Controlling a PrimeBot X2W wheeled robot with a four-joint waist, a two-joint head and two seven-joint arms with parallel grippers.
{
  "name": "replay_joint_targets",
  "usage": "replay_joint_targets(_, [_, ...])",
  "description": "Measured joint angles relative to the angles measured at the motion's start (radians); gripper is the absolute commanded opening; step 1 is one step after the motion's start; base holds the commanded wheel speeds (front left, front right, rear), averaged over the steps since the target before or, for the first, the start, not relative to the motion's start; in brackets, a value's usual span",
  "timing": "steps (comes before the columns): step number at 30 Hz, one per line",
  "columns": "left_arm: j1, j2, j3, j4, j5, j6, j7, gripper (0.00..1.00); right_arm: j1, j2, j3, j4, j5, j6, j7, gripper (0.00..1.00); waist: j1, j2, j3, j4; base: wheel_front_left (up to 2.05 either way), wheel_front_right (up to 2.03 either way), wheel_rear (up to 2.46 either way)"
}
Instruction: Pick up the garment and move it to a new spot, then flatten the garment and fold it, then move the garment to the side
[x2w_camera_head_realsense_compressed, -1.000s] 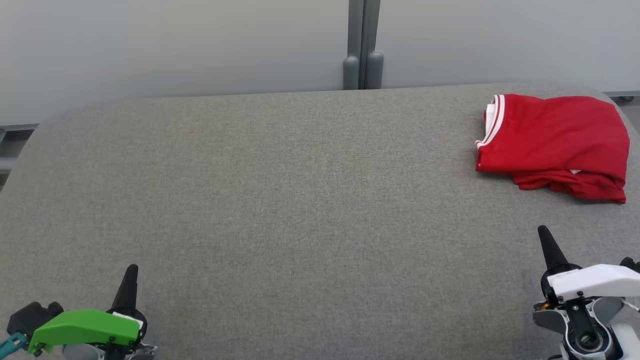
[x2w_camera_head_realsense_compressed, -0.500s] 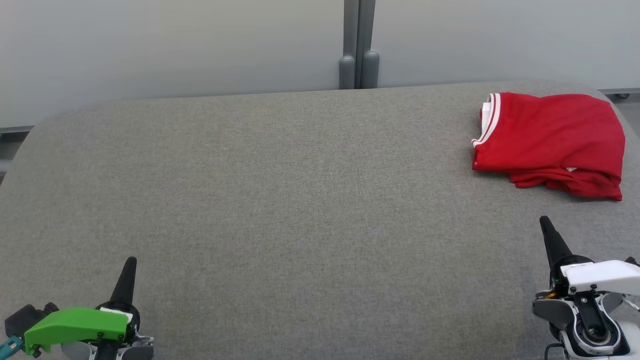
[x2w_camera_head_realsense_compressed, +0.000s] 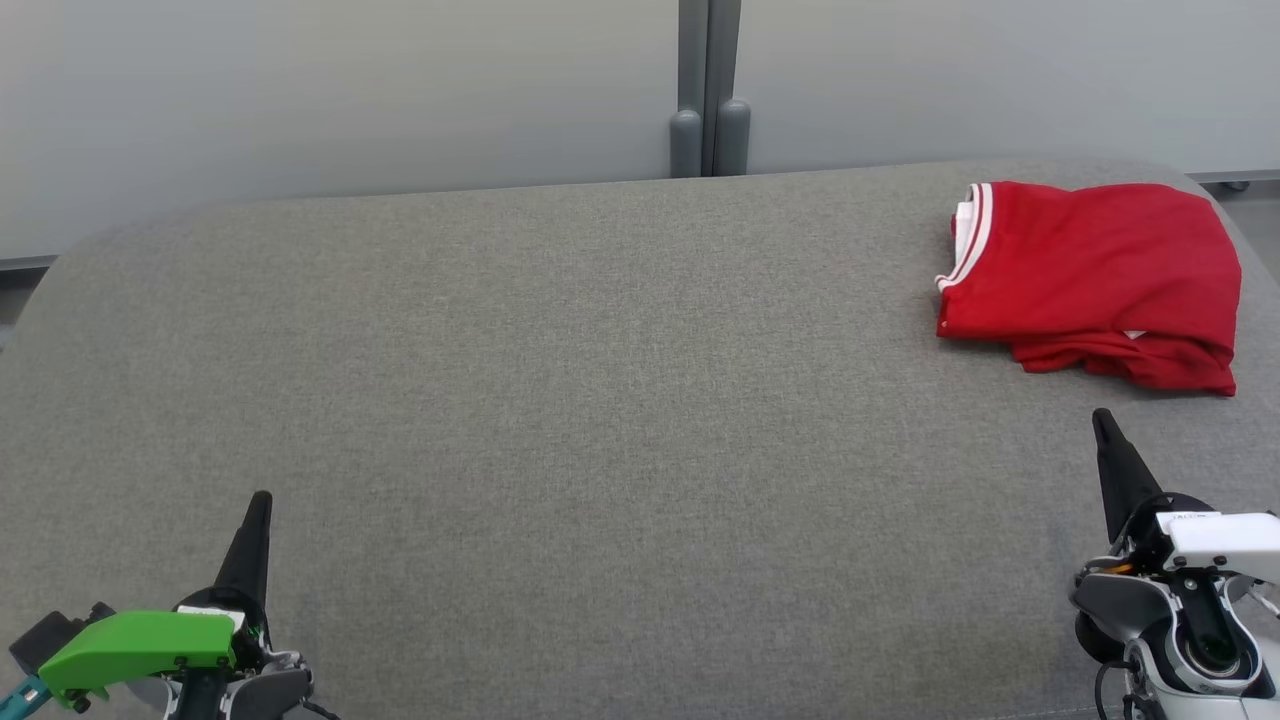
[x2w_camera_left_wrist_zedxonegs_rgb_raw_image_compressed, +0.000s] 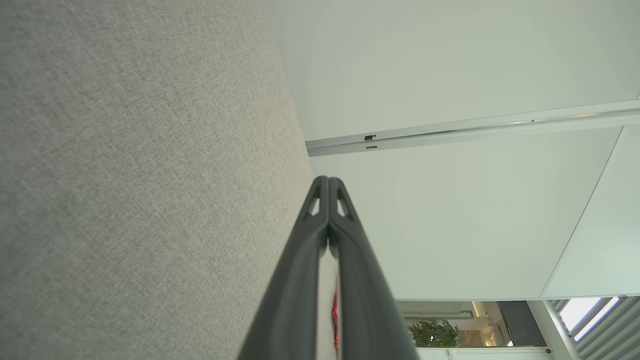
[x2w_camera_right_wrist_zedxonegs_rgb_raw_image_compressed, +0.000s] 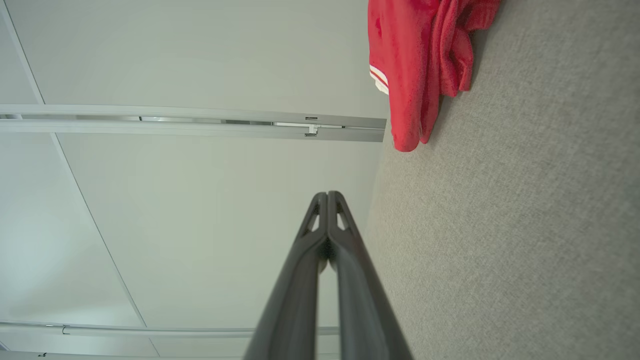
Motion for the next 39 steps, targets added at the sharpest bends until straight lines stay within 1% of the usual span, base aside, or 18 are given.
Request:
replay_joint_targets(5, [-0.011,-0.011,0.018,-0.004,-0.047,-0.011,0.016,0.0,-0.01,0.012,-0.012,0.001,0.063,0.013,0.016,0.0,0.0,0.0,0.001,-0.004,0.0,0.0,0.0])
replay_joint_targets(8, [-0.018,-0.015,0.026,-0.007,-0.077,-0.021,0.024,0.0,-0.011,0.019,-0.018,0.002,0.1,0.014,0.022,0.0,0.0,0.0,0.001,-0.005,0.0,0.0,0.0])
replay_joint_targets(39, [-0.018,-0.017,0.032,-0.007,-0.08,-0.021,0.026,0.0,-0.011,0.019,-0.021,0.002,0.104,0.014,0.022,0.0,0.0,0.0,0.001,-0.005,0.0,0.0,0.0])
